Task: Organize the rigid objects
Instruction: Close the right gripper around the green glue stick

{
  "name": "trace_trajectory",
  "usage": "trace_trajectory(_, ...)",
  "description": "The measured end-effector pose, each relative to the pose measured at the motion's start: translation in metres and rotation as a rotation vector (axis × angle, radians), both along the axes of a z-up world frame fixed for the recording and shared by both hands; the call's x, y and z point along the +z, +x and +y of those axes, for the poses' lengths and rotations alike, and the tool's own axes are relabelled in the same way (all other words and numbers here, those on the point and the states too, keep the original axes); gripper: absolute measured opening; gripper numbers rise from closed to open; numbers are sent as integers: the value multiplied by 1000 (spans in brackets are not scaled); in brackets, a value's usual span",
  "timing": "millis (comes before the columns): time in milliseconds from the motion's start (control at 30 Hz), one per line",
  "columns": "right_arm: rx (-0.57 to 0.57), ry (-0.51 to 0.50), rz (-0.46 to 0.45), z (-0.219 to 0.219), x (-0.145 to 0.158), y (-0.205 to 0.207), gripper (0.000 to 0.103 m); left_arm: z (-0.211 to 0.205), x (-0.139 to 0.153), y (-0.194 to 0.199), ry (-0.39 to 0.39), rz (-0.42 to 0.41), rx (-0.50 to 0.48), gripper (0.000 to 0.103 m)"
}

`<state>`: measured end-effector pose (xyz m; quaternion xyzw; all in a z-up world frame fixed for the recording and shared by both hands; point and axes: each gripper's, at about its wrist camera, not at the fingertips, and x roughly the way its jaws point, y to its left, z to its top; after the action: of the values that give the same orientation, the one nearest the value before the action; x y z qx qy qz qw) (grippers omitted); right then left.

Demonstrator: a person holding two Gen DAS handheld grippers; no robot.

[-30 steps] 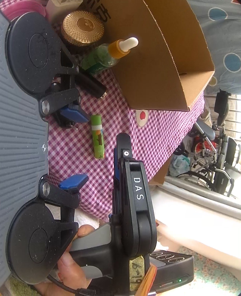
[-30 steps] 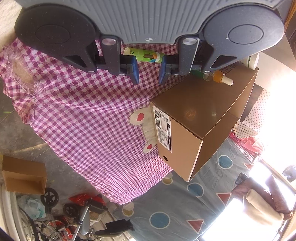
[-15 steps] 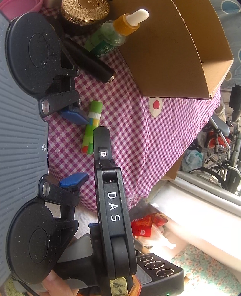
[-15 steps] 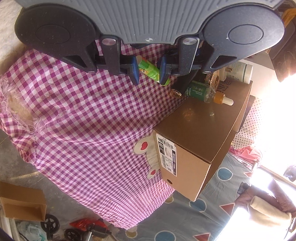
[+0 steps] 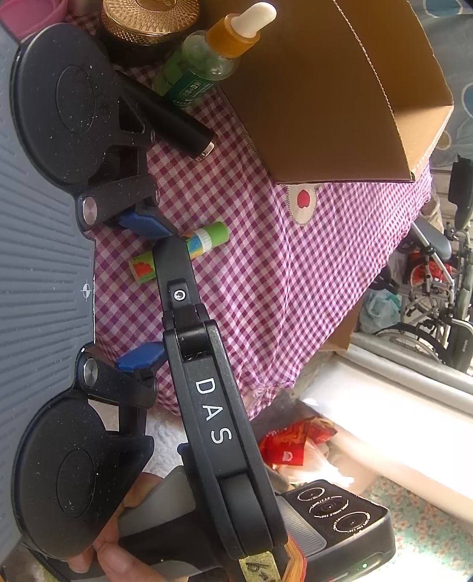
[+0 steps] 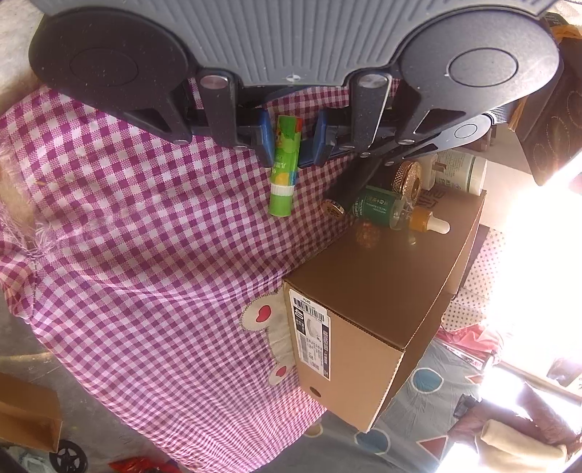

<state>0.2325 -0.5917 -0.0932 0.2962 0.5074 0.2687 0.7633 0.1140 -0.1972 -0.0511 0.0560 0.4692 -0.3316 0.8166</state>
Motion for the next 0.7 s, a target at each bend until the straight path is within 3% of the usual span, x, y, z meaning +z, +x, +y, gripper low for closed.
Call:
trace_trajectory(167,18,26,17,-1,-4,7,21,-1,-1,3,-2,-6,6,67)
trace_trajectory(333,-39,102,51,-12,-16,4,19,-3,-1,-2,15,-36,-7,66)
trace_trajectory(700,-88,164,54,-20,-17,-3,18,-3,9,-12,34,-90,-22,62)
